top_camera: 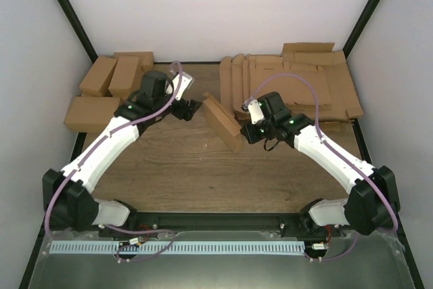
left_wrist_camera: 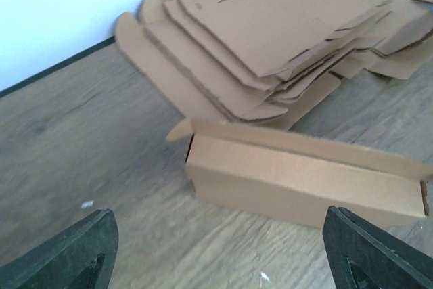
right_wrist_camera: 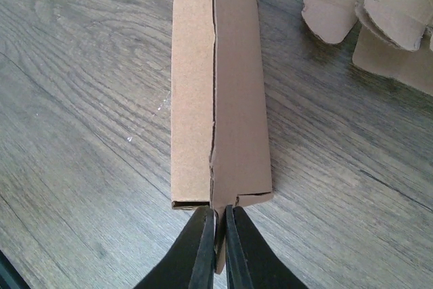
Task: Fold the paper box
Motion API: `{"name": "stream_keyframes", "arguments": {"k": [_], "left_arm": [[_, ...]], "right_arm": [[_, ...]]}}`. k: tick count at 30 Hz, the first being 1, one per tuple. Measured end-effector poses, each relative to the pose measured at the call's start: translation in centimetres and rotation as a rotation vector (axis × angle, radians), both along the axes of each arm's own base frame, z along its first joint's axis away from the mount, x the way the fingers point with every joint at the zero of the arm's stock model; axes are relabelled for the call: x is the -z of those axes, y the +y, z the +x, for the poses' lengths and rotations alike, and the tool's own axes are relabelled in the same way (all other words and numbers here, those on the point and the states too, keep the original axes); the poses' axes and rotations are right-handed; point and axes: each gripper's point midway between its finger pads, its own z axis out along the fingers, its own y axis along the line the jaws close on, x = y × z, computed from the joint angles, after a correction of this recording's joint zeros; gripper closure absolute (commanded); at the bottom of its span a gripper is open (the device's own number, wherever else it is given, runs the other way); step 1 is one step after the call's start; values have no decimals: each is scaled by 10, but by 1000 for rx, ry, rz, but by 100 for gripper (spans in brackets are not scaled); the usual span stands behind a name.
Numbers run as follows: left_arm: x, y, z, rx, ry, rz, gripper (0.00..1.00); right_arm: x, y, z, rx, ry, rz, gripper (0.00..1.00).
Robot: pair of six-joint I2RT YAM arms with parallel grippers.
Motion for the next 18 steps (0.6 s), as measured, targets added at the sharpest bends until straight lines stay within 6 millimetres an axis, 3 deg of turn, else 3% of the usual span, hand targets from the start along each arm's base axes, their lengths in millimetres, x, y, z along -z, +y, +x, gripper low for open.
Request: {"name": "stream_keyframes", "arguments": {"k": [5, 12, 18], "left_arm": [[9, -23, 28, 193, -11, -29, 19], [56, -21, 72, 395, 41, 53, 33], [81, -14, 70, 530, 27, 132, 41]], "right_arm": [[3, 0, -1, -9, 7, -10, 94], [7, 1, -1, -21, 11, -18, 94], [7, 1, -1, -28, 8, -20, 94]]}}
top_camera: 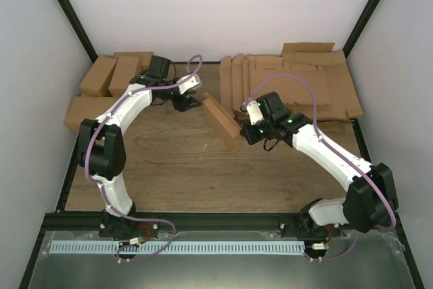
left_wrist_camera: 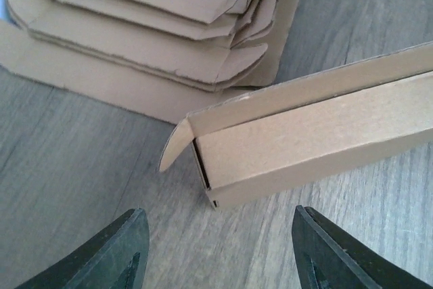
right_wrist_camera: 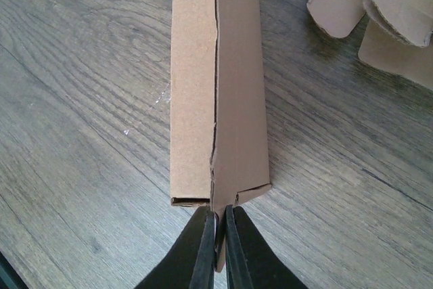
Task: Fold the paper box
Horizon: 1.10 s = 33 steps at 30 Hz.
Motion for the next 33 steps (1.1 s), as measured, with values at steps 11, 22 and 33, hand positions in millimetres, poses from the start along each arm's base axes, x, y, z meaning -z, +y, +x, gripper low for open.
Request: {"name": "stream_keyframes", "arguments": {"k": [11, 22, 33], "left_arm": [[0, -4, 7, 79, -89, 22, 47], [14, -22, 25, 134, -103, 47, 62], [22, -33, 21, 186, -96, 72, 84]], "right_arm": [[3, 2, 1, -14, 0, -4, 94], [8, 3, 3, -17, 5, -10, 94], [8, 3, 3, -18, 7, -12, 94]]}}
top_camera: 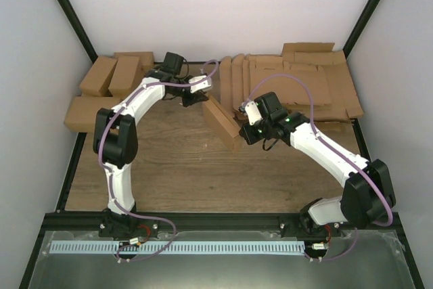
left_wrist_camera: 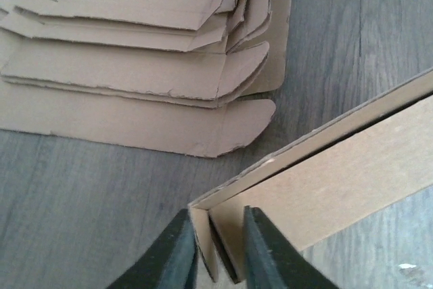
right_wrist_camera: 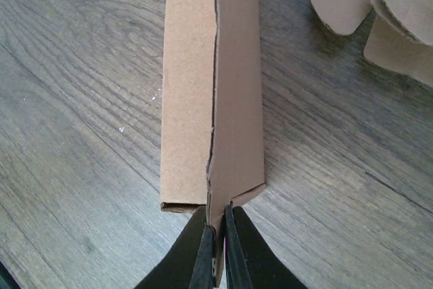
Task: Fold the paper box
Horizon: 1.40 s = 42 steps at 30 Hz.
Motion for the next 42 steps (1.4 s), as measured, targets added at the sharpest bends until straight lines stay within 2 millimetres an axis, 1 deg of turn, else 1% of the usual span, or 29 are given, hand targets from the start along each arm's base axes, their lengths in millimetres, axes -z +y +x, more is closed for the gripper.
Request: {"name": "stream_keyframes", "arguments": {"k": [6, 9, 10, 13, 18, 22, 25, 29, 33, 36, 42], "left_arm": [[1, -1, 4, -3, -12, 14, 84], [1, -4, 4, -3, -20, 20, 95], [0, -4, 5, -6, -25, 23, 96], [-1, -4, 7, -17, -37, 36, 96], [-4, -3, 4, -44, -45, 48, 96], [-14, -4, -1, -99, -31, 29, 96], [-23, -8, -9, -162, -22, 10, 96], [-32, -12, -19, -306, 0, -6, 96], [-26, -9, -32, -504, 60, -26, 96], [-22, -3, -47, -639, 82, -41, 96], [-30, 0, -82, -844, 53, -93, 96]], "right_arm": [[1, -1, -1, 1, 4, -3, 95], [1, -1, -1, 1, 5, -5, 95], [1, -1, -1, 1, 6, -5, 95], [2, -2, -2, 2, 10, -9, 95], [3, -3, -1, 6, 10, -13, 95], [4, -6, 0, 30, 12, -24, 95], [6, -10, 2, 74, 22, -36, 99], [8, -17, 2, 143, 49, -46, 99], [9, -22, 1, 217, 85, -41, 99], [11, -25, 2, 271, 108, -34, 99], [13, -34, 1, 389, 167, -31, 99]]}}
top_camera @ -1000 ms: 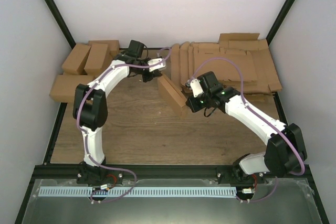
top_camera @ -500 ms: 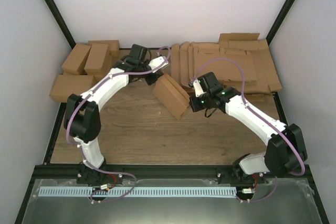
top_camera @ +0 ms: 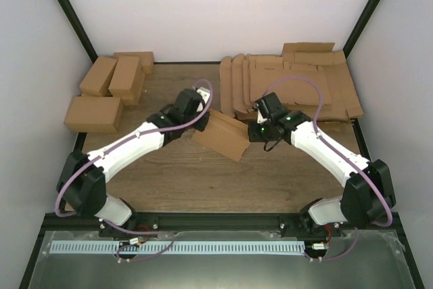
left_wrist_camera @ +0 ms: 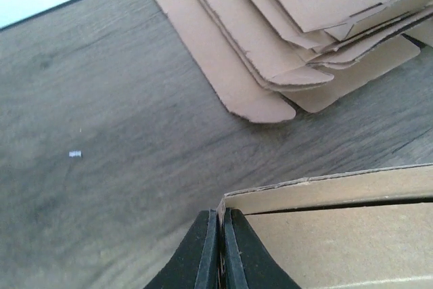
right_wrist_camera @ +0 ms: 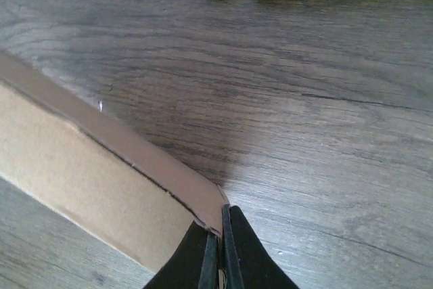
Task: Fold the paper box
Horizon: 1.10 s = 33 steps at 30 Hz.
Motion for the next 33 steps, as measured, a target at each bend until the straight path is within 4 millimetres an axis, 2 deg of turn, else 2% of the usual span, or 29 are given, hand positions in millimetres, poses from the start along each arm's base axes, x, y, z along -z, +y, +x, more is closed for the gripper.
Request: {"name": "stream_keyframes", "arguments": {"k": [7, 15, 18, 24, 33], "left_arm": [[13, 8, -26, -170, -9, -94, 96], [28, 11, -49, -266, -1, -192, 96], [33, 8, -57, -279, 1, -221, 96], [31, 0, -61, -279, -3, -253, 96], [26, -7, -65, -224, -34, -232, 96]], "right_arm": [[-3, -2, 4, 101, 33, 24, 94], [-17, -3, 16, 168, -13, 51, 92], [-19, -7, 21, 187, -39, 42, 86], [-19, -13, 28, 189, -89, 4, 78], [-29, -21, 32, 129, -176, -70, 65]]}}
